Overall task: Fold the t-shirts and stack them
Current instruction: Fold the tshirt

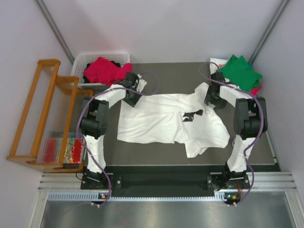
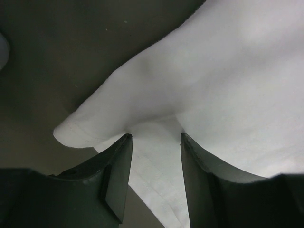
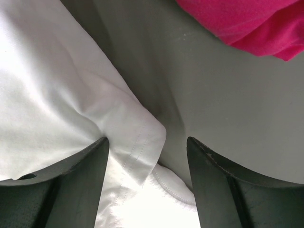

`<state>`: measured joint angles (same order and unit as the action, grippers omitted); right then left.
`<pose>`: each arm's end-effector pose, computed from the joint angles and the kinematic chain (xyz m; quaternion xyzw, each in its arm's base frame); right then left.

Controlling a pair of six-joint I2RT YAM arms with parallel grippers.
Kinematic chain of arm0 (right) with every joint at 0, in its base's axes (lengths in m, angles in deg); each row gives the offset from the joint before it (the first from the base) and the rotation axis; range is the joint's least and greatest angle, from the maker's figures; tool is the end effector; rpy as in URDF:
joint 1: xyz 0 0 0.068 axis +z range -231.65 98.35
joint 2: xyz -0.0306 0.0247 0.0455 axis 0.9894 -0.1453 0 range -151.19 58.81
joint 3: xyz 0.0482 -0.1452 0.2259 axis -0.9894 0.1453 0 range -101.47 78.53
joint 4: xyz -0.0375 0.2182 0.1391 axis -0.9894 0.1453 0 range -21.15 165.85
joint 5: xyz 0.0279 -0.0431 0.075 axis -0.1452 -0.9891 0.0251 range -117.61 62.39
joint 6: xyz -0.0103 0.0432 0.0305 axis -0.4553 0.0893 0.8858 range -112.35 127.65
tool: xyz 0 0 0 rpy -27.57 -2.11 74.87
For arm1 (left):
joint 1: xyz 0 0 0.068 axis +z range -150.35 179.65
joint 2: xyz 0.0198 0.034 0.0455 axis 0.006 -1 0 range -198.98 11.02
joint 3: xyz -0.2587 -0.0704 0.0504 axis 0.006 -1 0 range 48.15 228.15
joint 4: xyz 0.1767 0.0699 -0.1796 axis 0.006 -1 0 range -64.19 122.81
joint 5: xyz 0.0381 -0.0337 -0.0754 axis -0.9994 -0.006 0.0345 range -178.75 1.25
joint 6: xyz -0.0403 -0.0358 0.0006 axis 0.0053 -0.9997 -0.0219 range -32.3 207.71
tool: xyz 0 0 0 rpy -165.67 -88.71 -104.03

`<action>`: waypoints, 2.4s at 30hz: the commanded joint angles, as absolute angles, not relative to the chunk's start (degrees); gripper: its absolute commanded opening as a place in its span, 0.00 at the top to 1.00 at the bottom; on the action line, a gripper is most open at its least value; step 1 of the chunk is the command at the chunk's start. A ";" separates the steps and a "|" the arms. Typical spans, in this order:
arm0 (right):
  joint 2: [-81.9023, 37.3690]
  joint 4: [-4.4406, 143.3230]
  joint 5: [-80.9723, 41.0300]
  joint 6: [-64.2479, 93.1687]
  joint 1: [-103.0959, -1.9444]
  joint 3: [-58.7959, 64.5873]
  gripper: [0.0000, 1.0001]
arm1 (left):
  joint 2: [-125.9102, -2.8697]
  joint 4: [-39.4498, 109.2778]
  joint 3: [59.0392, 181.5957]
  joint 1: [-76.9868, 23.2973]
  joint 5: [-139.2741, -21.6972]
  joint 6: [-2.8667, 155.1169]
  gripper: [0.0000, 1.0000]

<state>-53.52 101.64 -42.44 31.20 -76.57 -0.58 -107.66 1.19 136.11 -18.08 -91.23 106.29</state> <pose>0.4015 0.0265 0.1746 0.1822 0.9531 -0.0714 0.2308 0.4184 -0.1322 0.1745 0.2977 0.9240 0.0228 0.2388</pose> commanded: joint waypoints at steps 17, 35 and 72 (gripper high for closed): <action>-50.26 101.37 -42.55 31.82 -80.24 2.94 0.32 | -102.28 5.74 120.14 -15.90 -89.28 107.30 0.51; -45.87 102.51 -48.68 30.24 -81.12 0.22 0.29 | -100.43 8.55 110.47 -14.23 -85.23 106.25 0.53; -38.91 101.01 -38.69 29.71 -71.80 11.65 0.28 | -95.42 5.66 114.07 -4.12 -94.81 112.05 0.55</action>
